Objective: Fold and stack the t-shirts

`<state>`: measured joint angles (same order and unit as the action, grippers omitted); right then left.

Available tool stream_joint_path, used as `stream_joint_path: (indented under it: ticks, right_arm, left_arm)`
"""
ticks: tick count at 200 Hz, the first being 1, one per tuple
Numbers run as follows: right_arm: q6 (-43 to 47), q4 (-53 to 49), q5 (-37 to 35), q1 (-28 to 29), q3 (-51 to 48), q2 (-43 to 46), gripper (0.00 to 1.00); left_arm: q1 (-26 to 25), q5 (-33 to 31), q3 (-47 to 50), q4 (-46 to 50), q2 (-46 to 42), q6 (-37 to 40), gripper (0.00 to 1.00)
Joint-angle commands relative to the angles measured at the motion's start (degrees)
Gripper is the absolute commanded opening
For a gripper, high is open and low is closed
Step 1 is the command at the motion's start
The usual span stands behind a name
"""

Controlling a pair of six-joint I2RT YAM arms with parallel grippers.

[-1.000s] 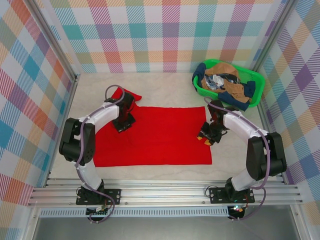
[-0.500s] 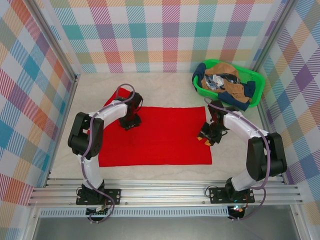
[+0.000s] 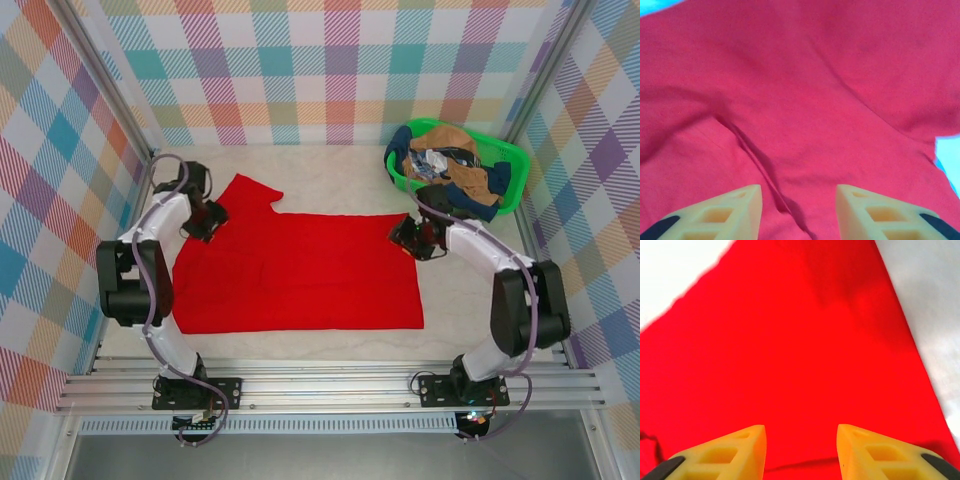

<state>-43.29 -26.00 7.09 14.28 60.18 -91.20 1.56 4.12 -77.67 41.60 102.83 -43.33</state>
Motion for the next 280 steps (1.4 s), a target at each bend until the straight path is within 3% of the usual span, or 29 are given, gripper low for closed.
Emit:
stream_joint_path:
  ticks: [1, 37, 77, 115, 148, 175, 210, 231, 280]
  right_arm:
    - [-1.21, 4.88, -1.03, 0.04, 3.61, -5.39, 0.40]
    - [-1.47, 6.64, -1.45, 0.06, 2.26, -9.45, 0.41]
    - [-1.89, 4.00, -0.33, 0.50, 1.12, -13.39, 0.40]
    - [-3.94, 0.21, 0.62, 3.73, 0.51, -14.13, 0.41]
    - [-5.69, -1.25, 0.81, 7.05, 1.09, -14.37, 0.41]
    - [-5.24, -6.39, -4.28, 7.14, 4.10, -11.60, 0.41]
    - [1.40, -6.59, -13.02, 6.50, 9.43, -7.56, 0.43]
    - [3.07, -5.19, -16.38, 4.58, 13.11, -10.34, 0.42]
    - [4.30, 1.55, -20.50, 3.75, 19.57, -20.03, 0.42]
  left_arm:
    - [2.47, 4.36, 1.94, 2.29, 2.14, -3.56, 0.38]
    - [4.74, 4.34, 4.01, 1.88, 3.75, -3.75, 0.37]
    - [6.18, -3.45, 6.17, 3.37, 7.05, -2.86, 0.37]
    - [8.04, -8.85, 7.40, 4.40, 7.06, -0.63, 0.37]
    - [10.32, -9.66, 6.95, 4.63, 7.19, 1.22, 0.37]
    - [10.42, -8.35, 4.99, 5.24, 6.49, 2.31, 0.39]
    - [7.05, -8.07, -1.01, 5.06, 0.76, 2.79, 0.52]
    - [5.34, -5.45, -4.08, 2.25, 0.65, 1.70, 0.52]
    - [3.17, 7.13, -12.20, -8.58, 7.37, 2.41, 0.53]
